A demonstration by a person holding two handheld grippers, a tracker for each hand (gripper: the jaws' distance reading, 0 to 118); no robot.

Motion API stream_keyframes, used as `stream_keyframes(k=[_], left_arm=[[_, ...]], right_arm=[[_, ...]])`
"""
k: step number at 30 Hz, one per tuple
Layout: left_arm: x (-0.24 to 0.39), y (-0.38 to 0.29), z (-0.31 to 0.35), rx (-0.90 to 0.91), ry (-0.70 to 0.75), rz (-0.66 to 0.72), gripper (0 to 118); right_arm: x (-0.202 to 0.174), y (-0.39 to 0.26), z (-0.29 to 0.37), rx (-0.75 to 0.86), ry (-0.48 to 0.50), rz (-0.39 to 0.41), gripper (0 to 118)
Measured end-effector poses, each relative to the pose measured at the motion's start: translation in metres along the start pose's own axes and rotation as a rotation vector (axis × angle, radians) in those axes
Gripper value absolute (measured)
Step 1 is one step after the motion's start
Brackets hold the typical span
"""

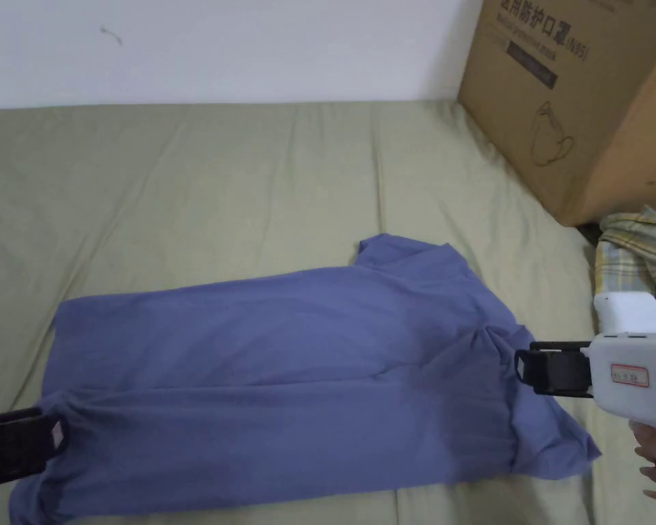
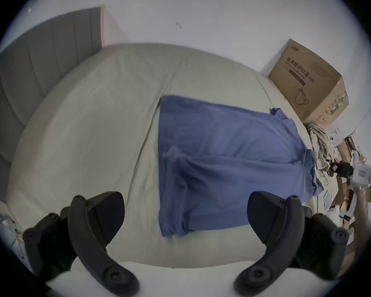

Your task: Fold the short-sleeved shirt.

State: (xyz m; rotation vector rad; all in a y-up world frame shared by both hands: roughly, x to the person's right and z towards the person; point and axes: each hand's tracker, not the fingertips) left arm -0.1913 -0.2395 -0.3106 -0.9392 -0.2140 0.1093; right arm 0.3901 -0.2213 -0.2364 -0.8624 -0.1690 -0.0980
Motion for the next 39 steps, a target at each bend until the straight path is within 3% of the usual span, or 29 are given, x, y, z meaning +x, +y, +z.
stream_keyframes(k=[2, 3, 4, 5, 6, 9, 15, 16, 19, 20, 24, 29, 30, 31, 32, 33, 34, 35, 36, 39], left_arm=[[0.013, 0.009, 0.011, 0.037, -0.020, -0.030, 101], [0.019, 0.014, 0.015, 0.061, -0.032, -0.043, 77], [0.024, 0.018, 0.016, 0.071, -0.035, -0.059, 28], [0.029, 0.021, 0.014, 0.074, -0.028, -0.072, 0], [0.033, 0.027, 0.014, 0.083, 0.003, -0.093, 1], [0.032, 0.049, -0.005, 0.060, -0.034, -0.091, 1], [-0.012, 0.132, -0.082, -0.046, 0.038, -0.049, 3], [-0.021, 0.144, -0.097, -0.056, 0.031, -0.031, 19], [-0.035, 0.167, -0.133, -0.086, 0.060, 0.010, 116], [-0.040, 0.170, -0.147, -0.109, 0.076, 0.007, 118], [-0.048, 0.178, -0.188, -0.136, 0.112, -0.060, 118], [-0.039, 0.169, -0.219, -0.232, 0.048, -0.083, 117], [-0.034, 0.169, -0.219, -0.242, 0.000, -0.089, 111], [-0.029, 0.168, -0.218, -0.245, -0.030, -0.100, 85], [-0.023, 0.166, -0.214, -0.232, 0.074, -0.168, 73], [-0.022, 0.166, -0.207, -0.213, 0.074, -0.216, 64], [-0.022, 0.169, -0.204, -0.210, 0.069, -0.210, 44], [-0.027, 0.174, -0.197, -0.190, 0.023, -0.186, 12], [-0.029, 0.174, -0.188, -0.176, -0.035, -0.135, 2], [-0.017, 0.179, -0.157, -0.094, -0.062, -0.077, 2]], right_arm=[[-0.015, 0.008, 0.005, 0.045, 0.042, 0.013, 99], [-0.023, 0.012, 0.009, 0.065, 0.067, 0.017, 92], [-0.031, 0.016, 0.010, 0.084, 0.095, 0.022, 60], [-0.038, 0.020, 0.009, 0.099, 0.099, 0.014, 17], [-0.046, 0.025, 0.004, 0.071, 0.101, 0.049, 0], [-0.057, 0.043, -0.009, 0.061, 0.139, 0.036, 0], [-0.075, 0.059, -0.024, 0.037, 0.180, 0.052, 0], [-0.075, 0.059, -0.028, 0.033, 0.174, 0.058, 0], [-0.067, 0.057, -0.042, 0.020, 0.157, 0.063, 0], [-0.063, 0.055, -0.048, 0.005, 0.153, 0.051, 0], [-0.050, 0.048, -0.063, -0.041, 0.135, 0.017, 0], [-0.031, 0.045, -0.081, -0.076, 0.101, -0.007, 0], [-0.028, 0.047, -0.083, -0.079, 0.098, -0.014, 0], [-0.025, 0.048, -0.085, -0.081, 0.096, -0.013, 0], [-0.022, 0.050, -0.087, -0.084, 0.088, -0.013, 0], [-0.020, 0.054, -0.089, -0.085, 0.081, -0.010, 0], [-0.018, 0.058, -0.090, -0.083, 0.078, -0.007, 0], [-0.012, 0.063, -0.097, -0.078, 0.080, -0.004, 0], [-0.008, 0.070, -0.100, -0.070, 0.083, -0.008, 0], [-0.002, 0.100, -0.110, -0.037, 0.097, -0.016, 0]])
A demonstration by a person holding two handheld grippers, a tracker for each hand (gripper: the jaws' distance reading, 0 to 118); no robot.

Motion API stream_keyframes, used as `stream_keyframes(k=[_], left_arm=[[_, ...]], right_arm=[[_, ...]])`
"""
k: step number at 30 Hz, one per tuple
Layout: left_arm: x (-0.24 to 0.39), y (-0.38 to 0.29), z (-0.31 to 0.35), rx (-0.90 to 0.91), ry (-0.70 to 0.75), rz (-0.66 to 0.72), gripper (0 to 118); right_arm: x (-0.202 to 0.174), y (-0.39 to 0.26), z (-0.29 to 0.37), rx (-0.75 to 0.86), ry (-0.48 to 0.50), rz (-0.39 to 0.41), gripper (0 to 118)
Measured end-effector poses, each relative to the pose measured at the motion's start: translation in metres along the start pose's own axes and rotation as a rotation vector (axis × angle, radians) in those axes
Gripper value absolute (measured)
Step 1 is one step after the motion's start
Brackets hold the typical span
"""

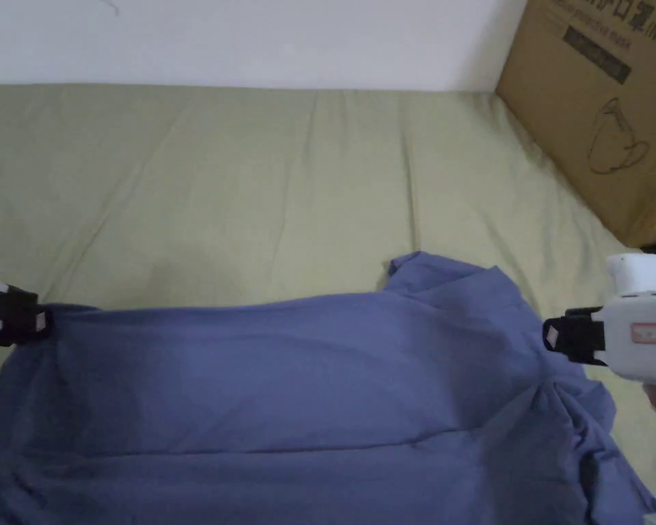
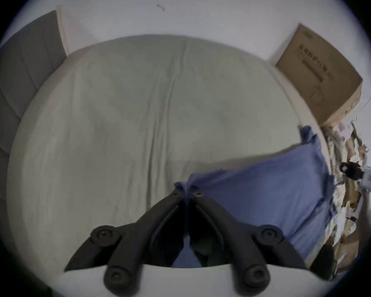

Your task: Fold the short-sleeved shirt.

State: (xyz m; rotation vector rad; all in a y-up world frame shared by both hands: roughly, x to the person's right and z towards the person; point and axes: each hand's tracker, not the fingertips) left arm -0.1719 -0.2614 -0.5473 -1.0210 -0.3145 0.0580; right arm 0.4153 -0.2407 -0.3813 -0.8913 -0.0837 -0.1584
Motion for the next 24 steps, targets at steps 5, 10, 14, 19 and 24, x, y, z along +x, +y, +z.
stream_keyframes(k=[5, 10, 14, 19, 24], left_arm=[[0.010, -0.001, 0.026, 0.034, -0.083, 0.002, 2], [0.017, -0.008, 0.033, 0.046, -0.072, -0.005, 2], [0.007, -0.007, 0.019, 0.044, -0.067, -0.007, 2], [0.004, -0.008, 0.006, 0.024, -0.052, -0.008, 2], [-0.002, -0.012, -0.001, 0.002, -0.038, 0.000, 2]], right_arm=[[0.007, 0.062, -0.046, 0.032, 0.030, -0.011, 73], [0.015, 0.104, -0.115, -0.057, -0.016, -0.092, 107], [0.019, 0.116, -0.165, -0.174, -0.065, -0.099, 107], [0.010, 0.108, -0.181, -0.236, -0.021, -0.094, 103], [0.011, 0.106, -0.158, -0.193, -0.029, -0.037, 8]])
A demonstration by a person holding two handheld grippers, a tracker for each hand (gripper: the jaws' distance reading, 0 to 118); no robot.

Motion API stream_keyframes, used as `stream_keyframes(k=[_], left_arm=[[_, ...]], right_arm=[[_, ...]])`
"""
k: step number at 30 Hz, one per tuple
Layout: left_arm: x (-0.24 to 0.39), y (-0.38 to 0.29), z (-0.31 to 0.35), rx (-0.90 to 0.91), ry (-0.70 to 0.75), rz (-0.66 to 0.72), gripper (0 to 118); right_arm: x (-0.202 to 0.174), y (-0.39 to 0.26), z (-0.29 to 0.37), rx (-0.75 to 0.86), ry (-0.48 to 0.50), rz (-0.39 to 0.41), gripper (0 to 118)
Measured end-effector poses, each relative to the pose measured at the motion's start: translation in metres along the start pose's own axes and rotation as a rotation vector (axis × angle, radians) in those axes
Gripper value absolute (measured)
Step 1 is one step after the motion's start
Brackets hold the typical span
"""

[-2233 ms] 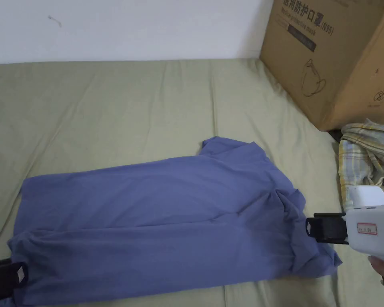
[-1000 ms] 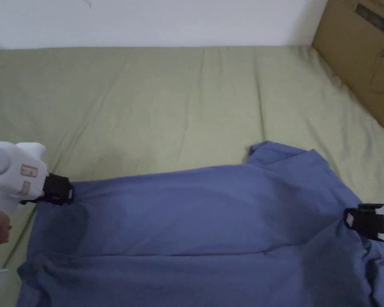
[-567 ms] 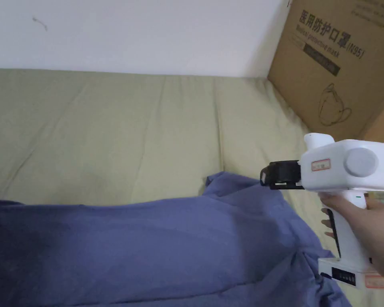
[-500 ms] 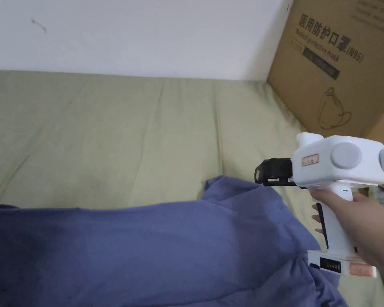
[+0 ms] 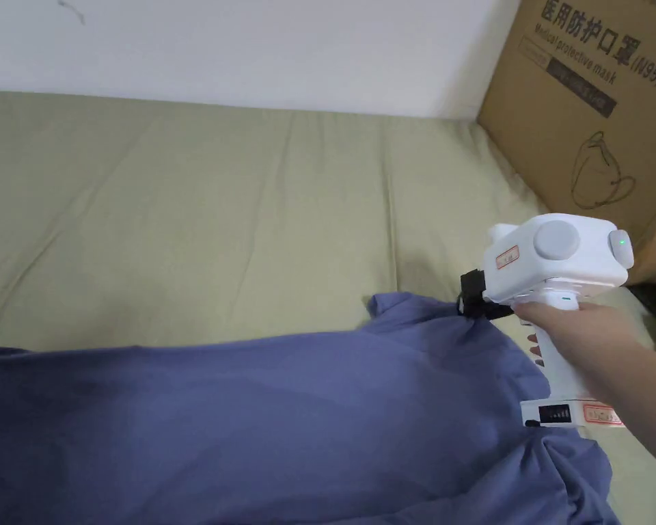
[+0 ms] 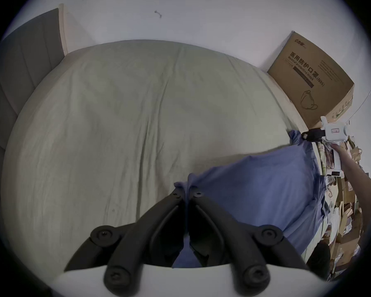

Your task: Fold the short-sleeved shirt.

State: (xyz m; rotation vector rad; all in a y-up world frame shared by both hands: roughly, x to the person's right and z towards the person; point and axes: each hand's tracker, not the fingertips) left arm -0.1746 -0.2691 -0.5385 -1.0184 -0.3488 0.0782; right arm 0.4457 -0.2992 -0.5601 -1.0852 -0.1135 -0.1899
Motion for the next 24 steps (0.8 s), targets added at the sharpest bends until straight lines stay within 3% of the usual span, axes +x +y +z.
stream_keyframes(k=[3, 8, 13, 16, 24], left_arm=[[-0.003, -0.004, 0.007, 0.002, 0.000, 0.016, 2], [-0.004, -0.011, 0.035, 0.027, -0.039, 0.063, 2], [-0.005, -0.030, 0.077, 0.052, -0.090, 0.052, 2], [-0.003, -0.047, 0.097, 0.041, -0.129, 0.012, 2], [0.002, -0.112, 0.125, -0.042, -0.168, -0.081, 2]], right_arm=[[0.015, -0.007, 0.032, 0.059, 0.084, -0.073, 8], [0.040, -0.032, 0.103, 0.161, 0.115, -0.074, 8], [0.061, -0.101, 0.184, 0.201, 0.154, -0.092, 8], [0.070, -0.156, 0.219, 0.194, 0.185, -0.147, 8], [0.084, -0.274, 0.216, 0.071, 0.178, -0.208, 8]])
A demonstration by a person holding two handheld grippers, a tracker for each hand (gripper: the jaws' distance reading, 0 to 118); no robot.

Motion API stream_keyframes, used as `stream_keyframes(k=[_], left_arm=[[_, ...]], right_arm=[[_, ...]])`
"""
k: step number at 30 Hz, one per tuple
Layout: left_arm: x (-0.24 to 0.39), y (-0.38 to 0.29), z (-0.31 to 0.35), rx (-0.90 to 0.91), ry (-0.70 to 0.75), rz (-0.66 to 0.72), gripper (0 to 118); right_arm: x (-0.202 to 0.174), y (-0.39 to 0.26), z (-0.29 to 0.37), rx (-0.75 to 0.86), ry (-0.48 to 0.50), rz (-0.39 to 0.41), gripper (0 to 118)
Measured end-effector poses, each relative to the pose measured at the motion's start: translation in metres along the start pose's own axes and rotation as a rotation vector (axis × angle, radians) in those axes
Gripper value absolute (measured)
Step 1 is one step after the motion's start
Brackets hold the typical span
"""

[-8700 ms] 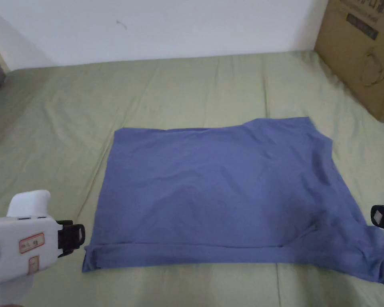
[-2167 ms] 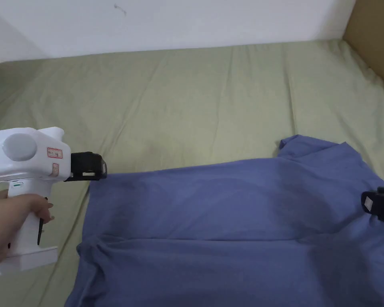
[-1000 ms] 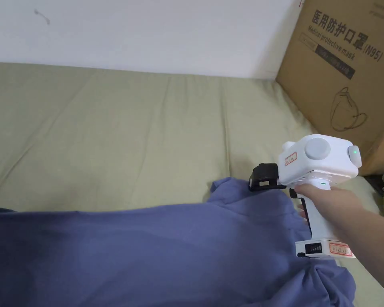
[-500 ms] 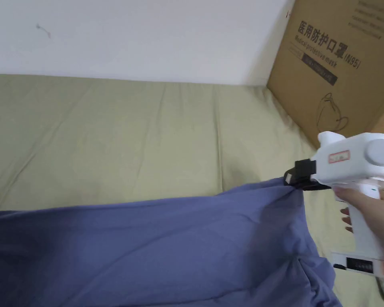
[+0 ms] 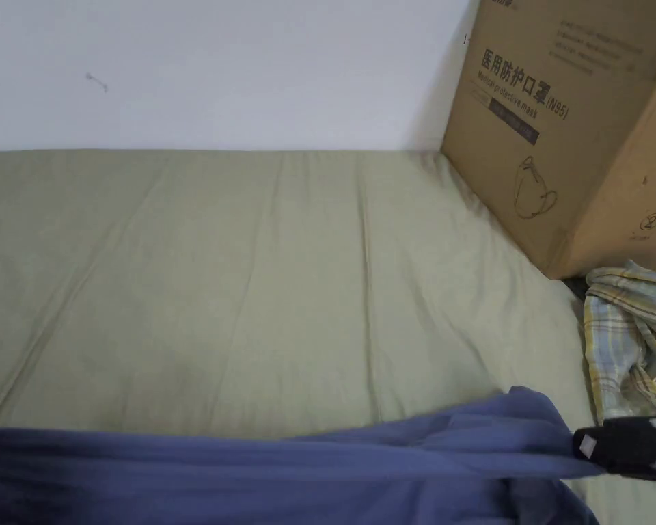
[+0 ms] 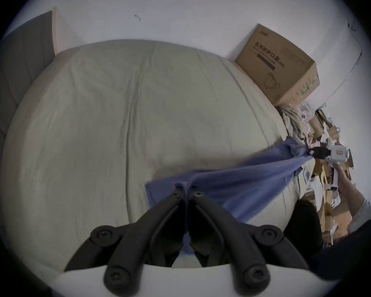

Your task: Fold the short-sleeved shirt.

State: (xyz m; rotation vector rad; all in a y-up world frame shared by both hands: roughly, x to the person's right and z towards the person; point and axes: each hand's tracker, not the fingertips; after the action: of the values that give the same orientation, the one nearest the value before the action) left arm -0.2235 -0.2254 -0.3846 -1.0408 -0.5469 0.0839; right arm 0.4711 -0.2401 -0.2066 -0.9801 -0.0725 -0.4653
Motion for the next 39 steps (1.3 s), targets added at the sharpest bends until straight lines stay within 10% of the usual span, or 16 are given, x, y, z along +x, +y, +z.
stream_keyframes(k=[9, 12, 13, 14, 27, 28, 30, 33, 39], left_arm=[[-0.026, -0.072, -0.036, -0.113, -0.003, 0.076, 5], [-0.021, -0.074, -0.029, -0.100, 0.020, 0.143, 62], [-0.017, -0.074, -0.025, -0.088, 0.049, 0.131, 106], [-0.011, -0.072, -0.021, -0.077, 0.074, 0.107, 118], [0.103, -0.046, -0.004, 0.289, 0.352, 0.062, 101], [0.104, -0.046, -0.010, 0.311, 0.371, 0.034, 77], [0.111, -0.046, -0.022, 0.316, 0.437, -0.017, 67], [0.148, -0.058, -0.028, 0.304, 0.458, -0.029, 4], [0.128, -0.063, -0.027, 0.295, 0.454, -0.004, 4]], right_arm=[[0.013, -0.037, -0.052, -0.048, -0.080, -0.018, 10], [-0.004, -0.035, -0.042, 0.060, -0.247, 0.051, 88], [-0.009, -0.033, -0.036, 0.091, -0.238, 0.069, 100], [-0.018, -0.030, -0.027, 0.138, -0.218, 0.081, 100], [-0.183, -0.041, -0.026, 0.264, -0.218, 0.287, 98], [-0.191, -0.043, -0.033, 0.265, -0.199, 0.292, 88], [-0.204, -0.047, -0.047, 0.258, -0.198, 0.292, 82], [-0.216, -0.051, -0.062, 0.260, -0.222, 0.284, 1], [-0.228, -0.056, -0.080, 0.243, -0.309, 0.320, 1]])
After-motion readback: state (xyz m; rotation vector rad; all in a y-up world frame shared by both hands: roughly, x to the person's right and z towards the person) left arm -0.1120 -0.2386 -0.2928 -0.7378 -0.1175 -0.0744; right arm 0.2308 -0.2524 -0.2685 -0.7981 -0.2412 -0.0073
